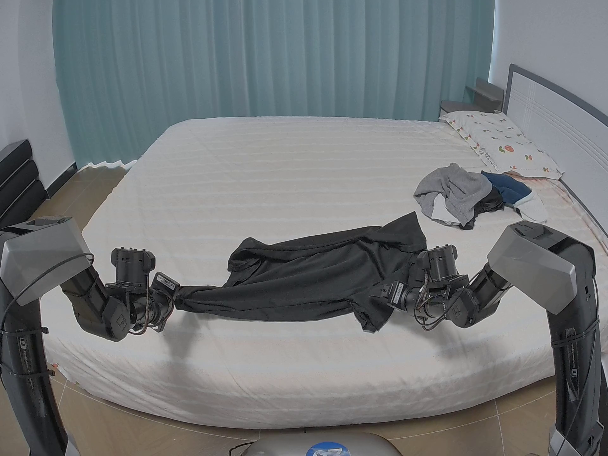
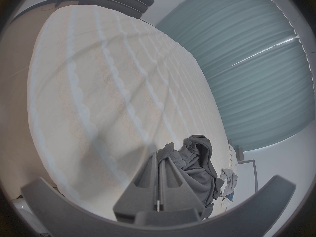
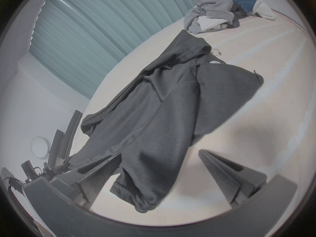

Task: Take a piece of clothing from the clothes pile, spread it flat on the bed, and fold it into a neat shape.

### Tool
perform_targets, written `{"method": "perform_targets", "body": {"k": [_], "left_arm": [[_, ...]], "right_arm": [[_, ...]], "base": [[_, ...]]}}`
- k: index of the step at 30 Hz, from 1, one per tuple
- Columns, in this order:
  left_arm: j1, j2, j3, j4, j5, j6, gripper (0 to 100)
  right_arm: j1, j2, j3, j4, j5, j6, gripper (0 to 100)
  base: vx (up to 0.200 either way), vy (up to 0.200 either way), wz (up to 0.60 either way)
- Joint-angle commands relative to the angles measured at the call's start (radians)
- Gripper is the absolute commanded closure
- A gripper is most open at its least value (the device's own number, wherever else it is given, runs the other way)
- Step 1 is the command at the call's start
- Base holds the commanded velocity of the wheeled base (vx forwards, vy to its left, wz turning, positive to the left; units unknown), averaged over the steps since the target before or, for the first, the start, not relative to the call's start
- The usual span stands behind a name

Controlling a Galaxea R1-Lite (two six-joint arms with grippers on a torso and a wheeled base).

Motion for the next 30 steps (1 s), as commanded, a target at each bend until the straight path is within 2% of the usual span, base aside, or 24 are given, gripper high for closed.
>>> {"method": "perform_targets", "body": {"k": [1, 9, 15, 17, 19, 20, 22, 25, 29, 30], "left_arm": [[-0.001, 0.001, -0.001, 0.0, 0.0, 0.0, 100], [-0.001, -0.003, 0.01, 0.003, -0.003, 0.001, 100], [-0.004, -0.009, 0.022, 0.005, -0.012, 0.007, 100], [-0.007, -0.011, 0.05, 0.008, -0.013, 0.052, 100], [-0.008, -0.011, 0.062, 0.01, -0.015, 0.072, 100], [-0.025, -0.012, 0.102, 0.008, -0.015, 0.135, 100], [-0.031, -0.018, 0.117, 0.008, -0.015, 0.148, 100], [-0.071, -0.083, 0.166, 0.031, -0.024, 0.17, 100], [-0.11, -0.133, 0.18, 0.2, -0.032, 0.273, 100], [-0.11, -0.135, 0.18, 0.204, -0.032, 0.276, 100]], "right_arm": [[0.003, 0.013, -0.022, 0.003, 0.001, 0.002, 100], [-0.017, -0.048, 0.002, 0.033, -0.013, 0.012, 100], [-0.076, -0.226, 0.182, 0.062, 0.048, 0.006, 100], [-0.111, -0.313, 0.278, 0.066, 0.087, -0.003, 100], [-0.119, -0.332, 0.3, 0.07, 0.094, -0.006, 100], [-0.139, -0.381, 0.352, 0.087, 0.108, -0.024, 100], [-0.146, -0.399, 0.373, 0.099, 0.11, -0.037, 100], [-0.175, -0.474, 0.461, 0.148, 0.113, -0.106, 100], [-0.217, -0.539, 0.541, 0.19, 0.114, -0.192, 100], [-0.218, -0.54, 0.544, 0.191, 0.114, -0.195, 100]], "base": [[0.0, 0.0, 0.0], [0.0, 0.0, 0.0], [0.0, 0.0, 0.0], [0.0, 0.0, 0.0], [0.0, 0.0, 0.0], [0.0, 0.0, 0.0], [0.0, 0.0, 0.0], [0.0, 0.0, 0.0], [0.0, 0.0, 0.0], [0.0, 0.0, 0.0]]}}
